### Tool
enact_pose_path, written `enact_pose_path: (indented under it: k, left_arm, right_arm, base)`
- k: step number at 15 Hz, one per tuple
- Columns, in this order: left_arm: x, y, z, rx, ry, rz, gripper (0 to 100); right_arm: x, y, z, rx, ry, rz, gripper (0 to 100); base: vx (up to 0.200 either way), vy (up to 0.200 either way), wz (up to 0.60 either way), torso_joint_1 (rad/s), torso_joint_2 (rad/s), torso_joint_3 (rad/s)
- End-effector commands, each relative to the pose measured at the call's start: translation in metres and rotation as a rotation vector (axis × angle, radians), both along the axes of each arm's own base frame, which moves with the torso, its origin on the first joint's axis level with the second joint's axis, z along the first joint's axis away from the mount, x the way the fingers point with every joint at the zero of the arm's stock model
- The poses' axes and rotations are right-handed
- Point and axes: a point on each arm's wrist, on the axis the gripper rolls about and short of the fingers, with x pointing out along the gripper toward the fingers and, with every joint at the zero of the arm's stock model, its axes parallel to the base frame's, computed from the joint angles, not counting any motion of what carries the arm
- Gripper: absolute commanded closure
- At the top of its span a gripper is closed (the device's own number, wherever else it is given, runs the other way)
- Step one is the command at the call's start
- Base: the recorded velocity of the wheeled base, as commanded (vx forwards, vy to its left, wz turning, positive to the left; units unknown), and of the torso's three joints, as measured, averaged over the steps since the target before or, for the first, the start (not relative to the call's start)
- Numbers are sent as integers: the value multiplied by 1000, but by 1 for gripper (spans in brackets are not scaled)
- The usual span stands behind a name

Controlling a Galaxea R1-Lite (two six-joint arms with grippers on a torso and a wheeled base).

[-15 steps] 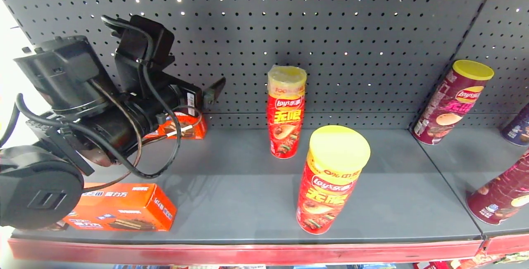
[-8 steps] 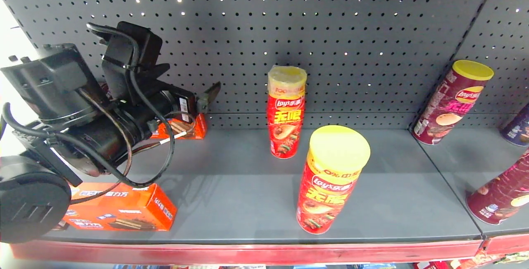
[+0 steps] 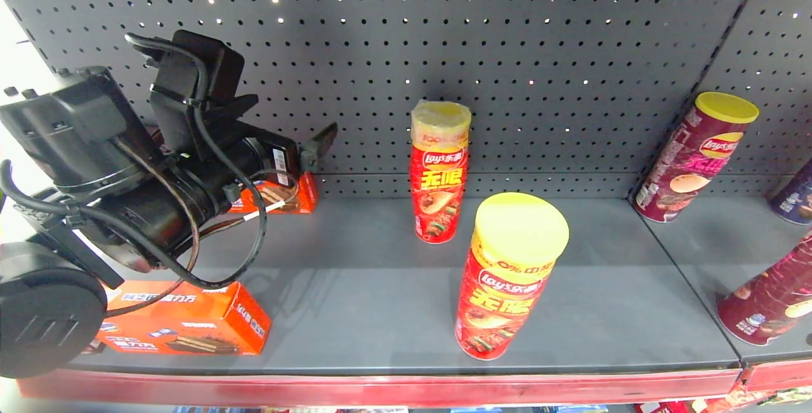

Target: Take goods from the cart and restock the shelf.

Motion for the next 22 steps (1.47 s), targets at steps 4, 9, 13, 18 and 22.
enact_pose_path:
  k: [4,9,13,18,22]
  left_arm:
    - [1,0,-2,4,5,0,0]
    - [0,0,-8,19,23,-14,0]
    - [0,1,-10,22,28,-11,0]
    - [3,0,-10,19,18,-10,0]
    - [4,0,-10,18,17,-10,0]
  right_arm:
    - [57,40,-12,-103,131,96,0]
    - [77,61,-24,-166,203,129,0]
    - [104,82,-16,-187,208,92,0]
    - [135,102,-4,-196,193,53,0]
    - [150,112,-4,-203,201,49,0]
  base:
    - [0,0,0,0,0,0]
    - [0,0,0,0,0,0]
    - [0,0,0,0,0,0]
    - [0,0,0,0,0,0]
    - [0,0,0,0,0,0]
